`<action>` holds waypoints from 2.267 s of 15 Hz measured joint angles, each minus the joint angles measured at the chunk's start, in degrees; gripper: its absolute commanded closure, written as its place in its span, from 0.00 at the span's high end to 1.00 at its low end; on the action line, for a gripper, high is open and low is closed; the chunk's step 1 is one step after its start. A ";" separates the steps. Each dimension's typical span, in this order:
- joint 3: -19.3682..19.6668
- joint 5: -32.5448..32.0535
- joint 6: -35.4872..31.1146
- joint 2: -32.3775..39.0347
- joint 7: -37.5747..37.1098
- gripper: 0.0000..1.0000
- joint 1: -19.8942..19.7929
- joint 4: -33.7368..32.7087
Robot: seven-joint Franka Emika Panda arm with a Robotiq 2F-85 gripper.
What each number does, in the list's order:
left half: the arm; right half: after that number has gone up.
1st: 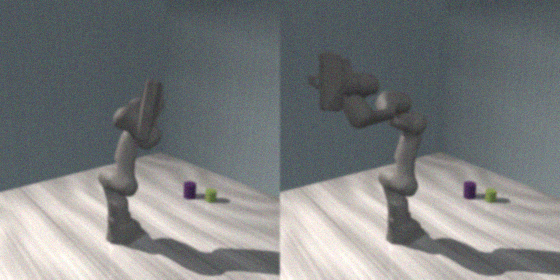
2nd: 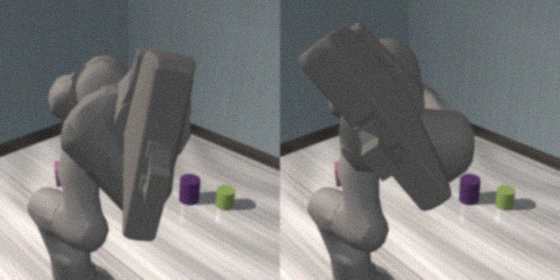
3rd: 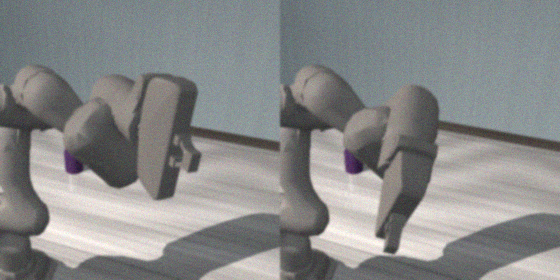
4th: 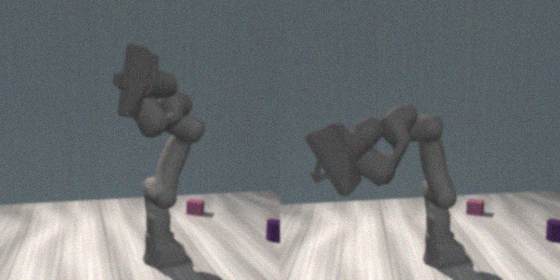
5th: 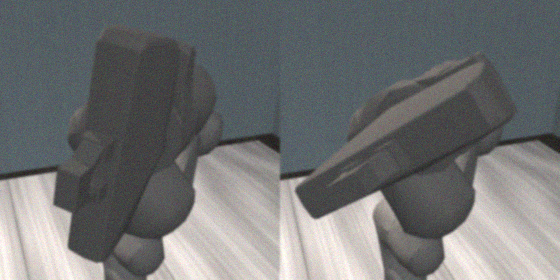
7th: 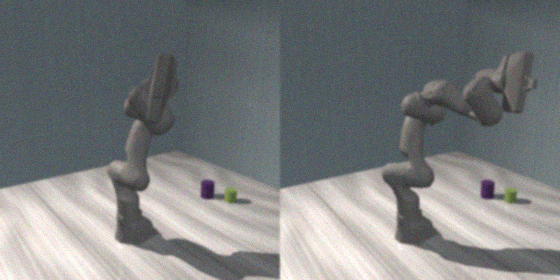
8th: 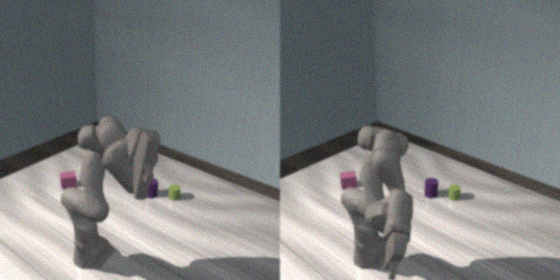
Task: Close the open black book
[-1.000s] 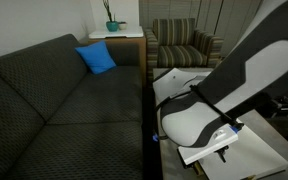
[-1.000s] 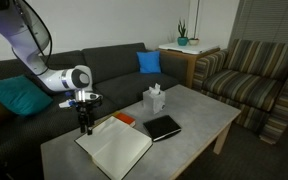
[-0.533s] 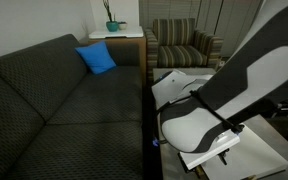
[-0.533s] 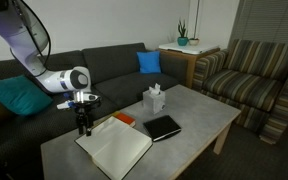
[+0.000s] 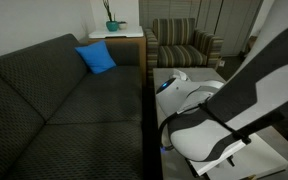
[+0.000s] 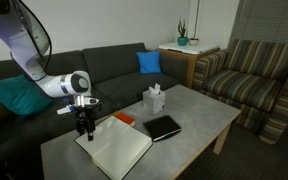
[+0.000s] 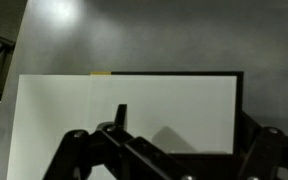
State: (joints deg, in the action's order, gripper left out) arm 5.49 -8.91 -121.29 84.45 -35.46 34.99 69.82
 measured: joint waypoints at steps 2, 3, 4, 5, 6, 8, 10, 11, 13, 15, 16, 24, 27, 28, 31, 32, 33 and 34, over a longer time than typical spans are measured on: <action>0.15 -0.85 0.00 0.09 -0.13 1.00 0.00 0.16; 0.15 -1.08 0.01 0.09 -0.22 1.00 0.03 0.16; 0.23 -1.19 0.02 0.07 -0.27 1.00 0.16 0.15; 0.44 -1.40 0.06 -0.01 -0.35 1.00 0.46 0.15; 0.77 -1.82 0.26 -0.13 -0.58 1.00 0.95 0.14; 1.77 -2.90 1.25 -0.34 -1.51 1.00 2.54 0.04; 3.27 -4.29 3.28 -0.80 -2.75 1.00 4.69 -0.17; 4.12 -4.92 4.65 -1.25 -3.34 1.00 5.80 -0.17; 5.81 -6.06 7.20 -2.09 -4.41 1.00 7.79 -0.18; 7.46 -6.85 9.50 -2.89 -5.26 1.00 9.36 -0.15; 8.26 -7.13 10.37 -3.19 -5.68 1.00 9.94 -0.13; 12.72 -7.25 10.33 -3.24 -6.63 1.00 9.85 0.78; 13.35 -7.23 7.79 -3.43 -6.63 1.00 8.83 1.47; 13.60 -7.23 6.61 -3.56 -6.63 1.00 8.51 1.79; 14.81 -7.23 3.27 -4.44 -6.63 1.00 7.62 3.43; 15.50 -7.23 2.56 -4.75 -6.66 1.00 7.42 3.99; 16.33 -7.23 2.28 -4.94 -6.72 1.00 7.33 4.44; 17.20 -7.23 2.26 -5.18 -6.79 1.00 7.30 4.92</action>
State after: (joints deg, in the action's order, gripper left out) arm 22.69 -16.14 -119.03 79.28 -42.25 42.28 74.74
